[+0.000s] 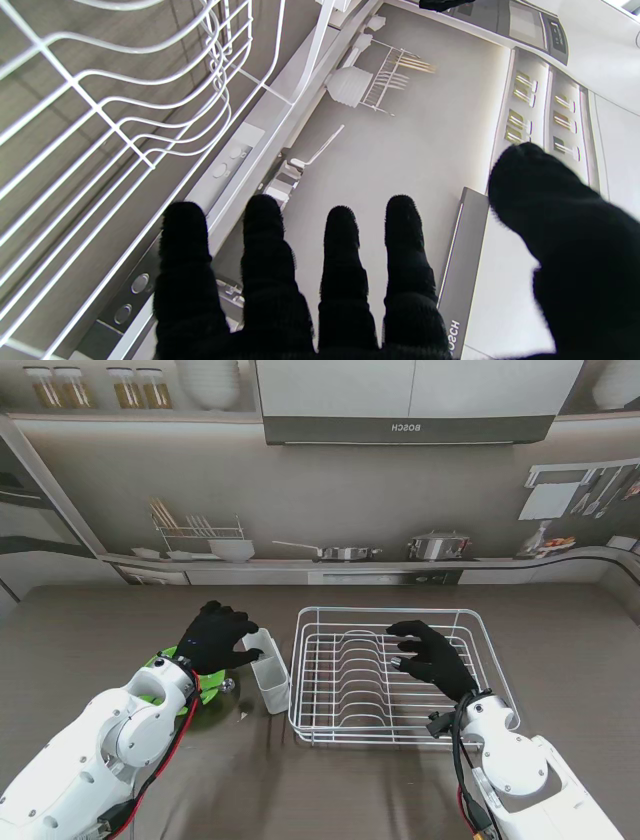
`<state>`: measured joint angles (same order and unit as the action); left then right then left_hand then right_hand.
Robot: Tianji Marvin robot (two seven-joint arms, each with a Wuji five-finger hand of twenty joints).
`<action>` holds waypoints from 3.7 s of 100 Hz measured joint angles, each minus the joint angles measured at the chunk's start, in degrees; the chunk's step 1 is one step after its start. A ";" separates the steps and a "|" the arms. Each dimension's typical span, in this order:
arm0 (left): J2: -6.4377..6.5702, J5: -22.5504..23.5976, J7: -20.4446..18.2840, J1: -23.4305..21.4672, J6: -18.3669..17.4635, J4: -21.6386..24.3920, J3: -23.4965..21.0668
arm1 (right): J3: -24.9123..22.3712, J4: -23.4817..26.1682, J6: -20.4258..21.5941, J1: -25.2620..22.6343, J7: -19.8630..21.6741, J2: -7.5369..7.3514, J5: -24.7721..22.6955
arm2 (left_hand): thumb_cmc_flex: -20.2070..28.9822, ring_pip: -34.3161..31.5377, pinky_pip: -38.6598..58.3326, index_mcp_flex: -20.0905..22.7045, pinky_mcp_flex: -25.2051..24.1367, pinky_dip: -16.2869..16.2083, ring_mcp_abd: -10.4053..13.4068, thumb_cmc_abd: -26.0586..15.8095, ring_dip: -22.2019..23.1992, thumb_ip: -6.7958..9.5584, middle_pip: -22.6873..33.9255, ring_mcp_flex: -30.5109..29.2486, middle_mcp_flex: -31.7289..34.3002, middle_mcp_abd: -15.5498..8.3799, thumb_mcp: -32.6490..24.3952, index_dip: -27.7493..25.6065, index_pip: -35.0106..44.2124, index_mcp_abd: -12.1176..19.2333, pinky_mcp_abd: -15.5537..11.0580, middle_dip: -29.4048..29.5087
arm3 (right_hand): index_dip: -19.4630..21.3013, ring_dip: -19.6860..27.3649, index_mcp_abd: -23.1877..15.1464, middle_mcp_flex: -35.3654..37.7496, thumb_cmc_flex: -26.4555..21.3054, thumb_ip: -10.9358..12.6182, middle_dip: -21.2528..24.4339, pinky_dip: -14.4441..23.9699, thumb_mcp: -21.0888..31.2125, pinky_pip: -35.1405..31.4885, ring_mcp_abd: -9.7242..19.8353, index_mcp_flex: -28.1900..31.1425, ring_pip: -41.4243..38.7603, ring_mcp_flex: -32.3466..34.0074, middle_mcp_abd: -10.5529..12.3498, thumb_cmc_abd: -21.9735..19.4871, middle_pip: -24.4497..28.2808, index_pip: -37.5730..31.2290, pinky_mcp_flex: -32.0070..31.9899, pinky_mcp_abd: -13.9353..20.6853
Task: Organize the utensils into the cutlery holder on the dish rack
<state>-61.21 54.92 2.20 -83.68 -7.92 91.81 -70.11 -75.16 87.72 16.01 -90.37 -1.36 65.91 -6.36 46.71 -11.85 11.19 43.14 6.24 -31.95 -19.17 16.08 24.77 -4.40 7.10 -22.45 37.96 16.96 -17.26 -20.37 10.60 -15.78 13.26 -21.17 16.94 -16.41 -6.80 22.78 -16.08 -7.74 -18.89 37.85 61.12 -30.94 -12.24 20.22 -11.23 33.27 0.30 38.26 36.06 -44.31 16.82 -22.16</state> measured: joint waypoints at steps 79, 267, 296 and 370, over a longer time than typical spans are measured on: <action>0.83 -3.54 -5.67 14.53 -0.02 -14.12 12.57 | 0.02 -0.71 -0.18 0.55 -0.34 0.19 0.62 | -2.74 0.55 0.00 1.56 -1.41 0.67 1.01 4.16 -0.68 0.01 -1.53 1.58 -1.81 -0.07 -7.51 -2.05 1.22 1.37 -0.37 2.00 | 0.00 0.00 0.00 0.00 0.00 0.00 0.00 0.00 0.00 0.00 0.00 0.00 0.00 0.00 0.00 -0.78 -0.02 0.00 0.00 0.00; -0.66 -5.33 4.62 21.60 -1.28 -26.82 22.90 | -0.17 -0.69 -1.36 0.59 -0.61 0.43 1.72 | 8.17 -1.24 0.01 12.23 3.67 2.13 1.71 11.54 -0.71 -1.97 0.89 -1.63 3.07 -2.17 -11.04 -11.52 31.36 7.24 -2.86 1.74 | -0.01 0.00 0.16 0.00 0.00 0.01 0.00 0.00 0.00 -0.10 0.00 0.00 0.01 0.00 -0.07 -2.06 -0.02 0.00 -0.34 0.01; -0.78 -5.23 4.16 20.61 -3.39 -26.28 20.49 | -0.19 -0.67 -1.54 0.57 -0.65 0.46 1.91 | 8.13 -3.30 17.81 12.23 -0.64 5.20 1.71 11.68 -0.13 -3.16 2.61 -2.05 3.76 -3.34 -10.86 -15.78 32.72 6.60 -3.41 -1.37 | -0.01 0.00 0.30 0.00 0.00 0.01 0.00 0.00 0.00 -0.11 0.00 0.00 0.01 0.00 -0.10 -2.06 -0.02 0.00 -0.34 0.01; -0.37 -3.64 4.17 19.43 -8.81 -21.40 15.54 | -0.14 -0.63 -1.68 0.55 -0.72 0.50 2.08 | 8.09 -3.97 26.77 12.23 -3.54 8.90 1.80 11.69 0.48 -3.16 3.68 -2.14 4.46 -4.03 -10.79 -17.63 33.09 6.44 -3.51 -2.25 | -0.01 0.00 0.69 0.00 0.00 0.00 0.00 0.00 -0.02 -0.11 0.00 0.00 0.01 0.00 -0.18 -3.16 -0.02 0.00 -0.34 0.02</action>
<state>-61.58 51.28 6.38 -64.25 -16.72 70.41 -54.57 -75.30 87.09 14.33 -89.82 -2.09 66.42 -4.28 54.81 -15.82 37.97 55.37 2.71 -23.05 -17.37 27.78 25.25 -7.56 10.78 -24.59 42.42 12.94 -28.05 -38.00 43.69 -9.34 9.75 -23.41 16.93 -16.41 -6.11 22.78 -16.08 -7.74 -18.89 37.85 61.10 -31.05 -12.24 20.22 -11.22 33.27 0.12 35.11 36.04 -44.31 16.48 -22.15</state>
